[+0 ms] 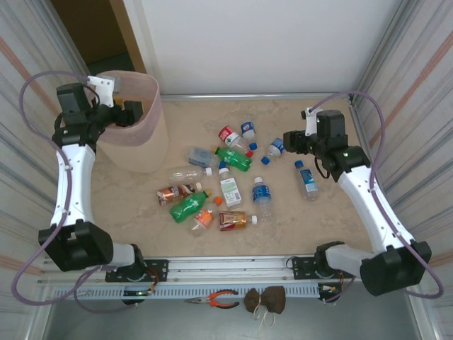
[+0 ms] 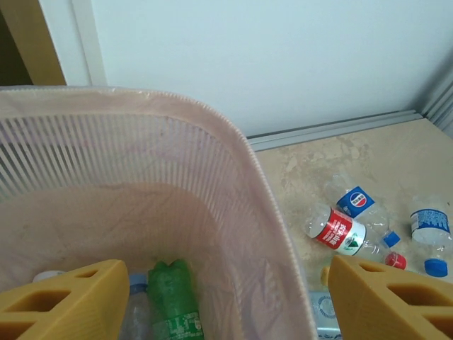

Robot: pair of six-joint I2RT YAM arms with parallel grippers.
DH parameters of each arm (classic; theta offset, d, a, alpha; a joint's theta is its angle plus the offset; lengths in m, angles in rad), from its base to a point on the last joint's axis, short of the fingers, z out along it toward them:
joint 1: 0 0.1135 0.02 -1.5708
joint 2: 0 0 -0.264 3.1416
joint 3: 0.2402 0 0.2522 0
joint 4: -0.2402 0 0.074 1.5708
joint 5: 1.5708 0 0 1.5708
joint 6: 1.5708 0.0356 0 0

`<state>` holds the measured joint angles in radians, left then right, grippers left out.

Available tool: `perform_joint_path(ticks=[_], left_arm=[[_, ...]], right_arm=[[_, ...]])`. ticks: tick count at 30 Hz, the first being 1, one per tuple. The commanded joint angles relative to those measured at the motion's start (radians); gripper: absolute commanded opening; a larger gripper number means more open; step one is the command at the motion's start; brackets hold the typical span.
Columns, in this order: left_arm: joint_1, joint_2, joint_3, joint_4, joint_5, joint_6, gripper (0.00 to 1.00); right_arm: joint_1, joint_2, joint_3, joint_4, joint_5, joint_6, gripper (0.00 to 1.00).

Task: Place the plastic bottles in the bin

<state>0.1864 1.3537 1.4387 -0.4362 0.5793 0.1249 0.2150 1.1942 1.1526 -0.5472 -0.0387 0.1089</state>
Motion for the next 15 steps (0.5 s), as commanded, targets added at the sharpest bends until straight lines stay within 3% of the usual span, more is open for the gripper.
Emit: perform_joint_path(ticks=[1,15], left_arm=[[0.005,-0.04,-0.019,0.074,0.05,-0.016,0.75],[0.02,-0.062,-0.036,0.103,0.108,-0.005,0.76]], right_arm=[[-0.04,0.062,-0.022,-0.07,-0.013,-0.003,0.68],[-0.081,0.499,0.154,-0.239,0.057,-0.085,0.58]])
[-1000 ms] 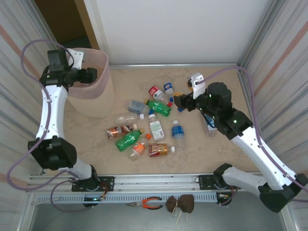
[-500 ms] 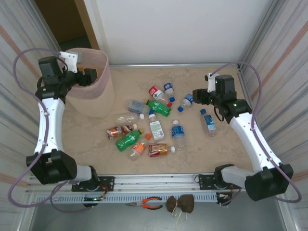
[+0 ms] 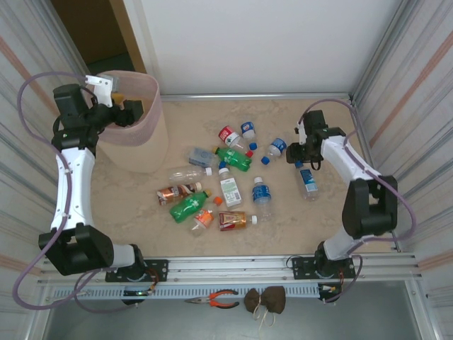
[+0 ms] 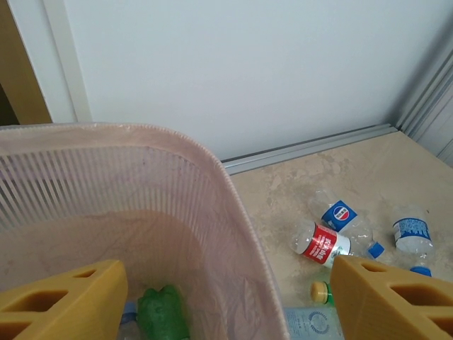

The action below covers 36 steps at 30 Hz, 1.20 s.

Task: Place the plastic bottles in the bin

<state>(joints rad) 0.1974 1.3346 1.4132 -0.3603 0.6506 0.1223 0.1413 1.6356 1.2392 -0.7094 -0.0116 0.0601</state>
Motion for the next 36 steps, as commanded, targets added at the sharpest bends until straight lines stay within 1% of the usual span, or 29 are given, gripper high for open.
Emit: perform_joint_path(ticks=[1,5,8,13,18,22,32,36], left_arm=[[0.01,-0.043,-0.01,0.027,0.036,-0.003,0.76],[0.016,-0.052,-0.008,0.027,0.041,-0.006,0.77],[0.025,-0.052,-0.011,0.028,0.041,-0.005,0.77],[0.05,-0.049,-0.02,0.062,0.076,-0.04,0.77],[0.056,-0.04,-0.01,0.049,0.085,-0.043,0.78],[0.058,-0.038,-0.01,0.051,0.092,-0.047,0.78],[0.061,-0.037,-0.008,0.045,0.096,-0.041,0.78],[0.063,-0.038,-0.009,0.046,0.101,-0.039,0.78]], right_arm=[[-0.009,0.084,0.085,-0.09,0.033,-0.041,0.58],[-0.009,0.192,0.162,-0.14,0.078,-0.059,0.56],[-0.014,0.249,0.182,-0.144,0.11,-0.08,0.55],[-0.019,0.323,0.216,-0.17,0.08,-0.094,0.54],[-0.02,0.38,0.229,-0.194,0.082,-0.106,0.51],[-0.02,0.395,0.226,-0.191,0.085,-0.103,0.49],[-0.019,0.377,0.223,-0.182,0.097,-0.105,0.33],[-0.019,0.353,0.212,-0.183,0.099,-0.099,0.3]])
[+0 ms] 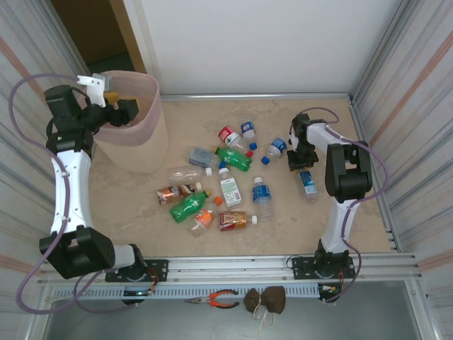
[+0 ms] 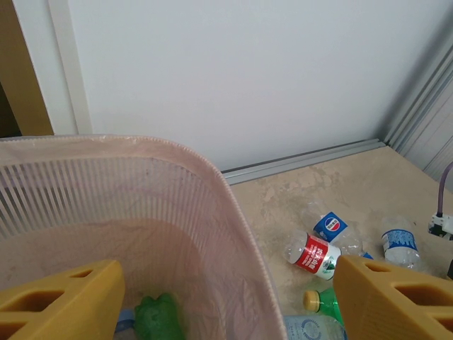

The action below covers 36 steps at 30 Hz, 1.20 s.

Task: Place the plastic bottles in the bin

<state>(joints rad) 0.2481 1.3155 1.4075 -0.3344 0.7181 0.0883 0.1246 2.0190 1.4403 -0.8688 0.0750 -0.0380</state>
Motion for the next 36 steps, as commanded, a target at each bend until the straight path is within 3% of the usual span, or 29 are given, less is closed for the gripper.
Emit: perform_joint_path(ticks=[1,11,20,26,31,36], left_arm=[[0.012,-0.019,-0.004,0.024,0.037,-0.007,0.78],[0.007,-0.02,-0.053,0.173,0.139,-0.111,0.77],[-0.08,-0.06,-0.095,0.219,0.189,-0.12,0.76],[-0.188,-0.103,-0.1,0.225,0.241,-0.121,0.74],[-0.328,-0.137,-0.114,0.237,0.23,-0.11,0.76],[-0.459,-0.145,-0.107,0.245,0.222,-0.11,0.76]], right_arm=[[-0.002,-0.04,0.005,-0.023,0.015,0.0,0.29],[0.005,-0.253,-0.068,0.007,-0.025,0.044,0.29],[0.013,-0.516,-0.097,0.085,-0.204,0.12,0.28],[0.045,-0.7,-0.162,0.262,-0.337,0.171,0.25],[0.063,-0.836,-0.244,0.461,-0.475,0.239,0.24],[0.1,-0.92,-0.245,0.538,-0.576,0.252,0.24]])
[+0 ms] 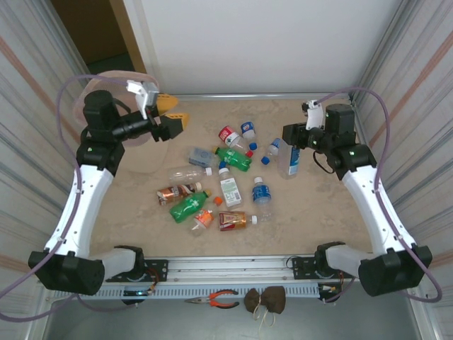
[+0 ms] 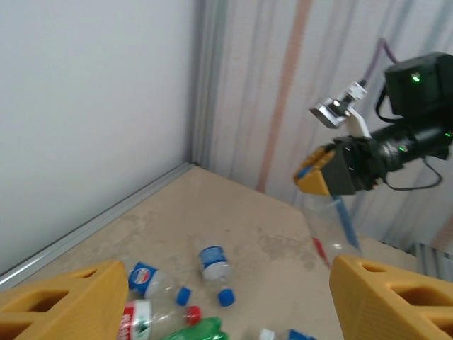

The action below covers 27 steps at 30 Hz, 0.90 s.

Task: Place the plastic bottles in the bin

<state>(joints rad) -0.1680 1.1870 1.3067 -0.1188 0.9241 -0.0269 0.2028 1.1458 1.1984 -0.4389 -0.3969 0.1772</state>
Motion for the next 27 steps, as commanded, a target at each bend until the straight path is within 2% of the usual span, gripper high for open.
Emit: perform_joint_path(ticks=[1,11,19,27], left_arm=[[-0.067,-0.016,-0.003,0.032,0.013,0.004,0.76],[-0.297,0.057,0.11,0.043,0.023,0.012,0.78],[-0.456,0.145,0.161,0.105,0.037,0.011,0.8],[-0.579,0.197,0.203,0.06,0.023,0.078,0.8]], right_arm=[[0.032,-0.064,-0.005,0.125,-0.119,0.035,0.24],[0.129,-0.192,-0.012,0.321,-0.293,0.031,0.21],[0.264,-0.194,0.042,0.361,-0.305,-0.018,0.22],[0.344,-0.184,0.089,0.374,-0.26,-0.049,0.22]])
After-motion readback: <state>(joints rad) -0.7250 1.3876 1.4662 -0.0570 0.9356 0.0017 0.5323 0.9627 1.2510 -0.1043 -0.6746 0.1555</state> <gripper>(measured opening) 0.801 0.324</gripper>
